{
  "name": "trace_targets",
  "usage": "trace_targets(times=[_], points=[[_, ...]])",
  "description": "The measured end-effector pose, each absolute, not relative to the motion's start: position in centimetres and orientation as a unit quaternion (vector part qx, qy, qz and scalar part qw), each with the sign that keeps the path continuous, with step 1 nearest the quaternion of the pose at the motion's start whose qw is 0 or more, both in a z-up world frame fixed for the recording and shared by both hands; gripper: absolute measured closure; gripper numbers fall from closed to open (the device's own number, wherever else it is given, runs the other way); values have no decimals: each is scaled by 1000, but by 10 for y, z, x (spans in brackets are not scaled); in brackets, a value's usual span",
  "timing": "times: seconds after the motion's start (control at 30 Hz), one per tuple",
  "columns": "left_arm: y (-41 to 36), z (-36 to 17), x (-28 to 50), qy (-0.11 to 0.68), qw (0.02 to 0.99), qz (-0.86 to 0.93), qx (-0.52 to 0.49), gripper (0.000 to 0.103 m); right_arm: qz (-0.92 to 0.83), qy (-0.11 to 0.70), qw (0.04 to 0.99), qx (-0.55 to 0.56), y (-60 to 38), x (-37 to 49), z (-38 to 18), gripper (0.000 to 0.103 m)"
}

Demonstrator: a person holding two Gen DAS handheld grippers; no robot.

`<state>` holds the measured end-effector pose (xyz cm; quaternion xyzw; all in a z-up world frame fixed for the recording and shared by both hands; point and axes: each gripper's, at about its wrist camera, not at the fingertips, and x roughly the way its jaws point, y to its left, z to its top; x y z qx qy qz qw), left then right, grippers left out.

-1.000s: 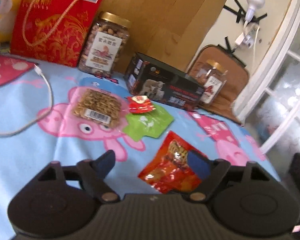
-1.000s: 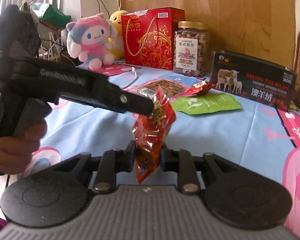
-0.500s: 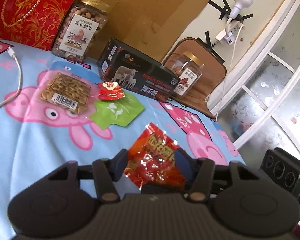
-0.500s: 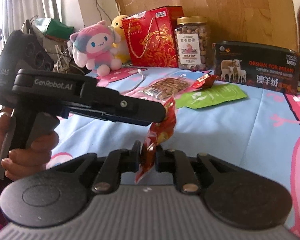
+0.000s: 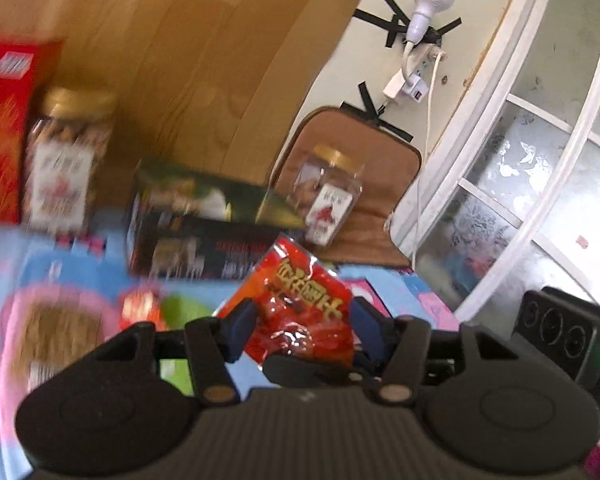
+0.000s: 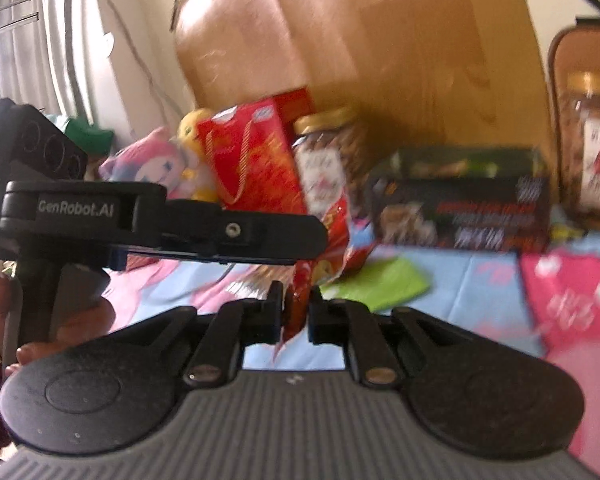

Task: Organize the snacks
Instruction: 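Lower the bag into the open black box and open the left tool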

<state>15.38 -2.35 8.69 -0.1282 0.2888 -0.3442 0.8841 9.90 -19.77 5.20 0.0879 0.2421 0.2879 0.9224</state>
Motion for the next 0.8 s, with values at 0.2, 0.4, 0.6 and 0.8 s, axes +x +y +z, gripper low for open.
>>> trace_targets(times=[0.2, 0.4, 0.6, 0.8], points=[[-60, 107, 223, 278, 892, -341, -105, 50, 253, 229, 937, 75, -222, 162, 66, 89], [-89, 101, 287, 290, 895, -326, -92, 51, 220, 230, 946, 60, -242, 222, 66, 89], [-89, 85, 320, 304, 901, -291, -104, 51, 155, 252, 955, 27, -246, 258, 49, 75], [-62, 89, 302, 289, 911, -274, -110, 51, 132, 233, 961, 74, -272, 249, 50, 62]])
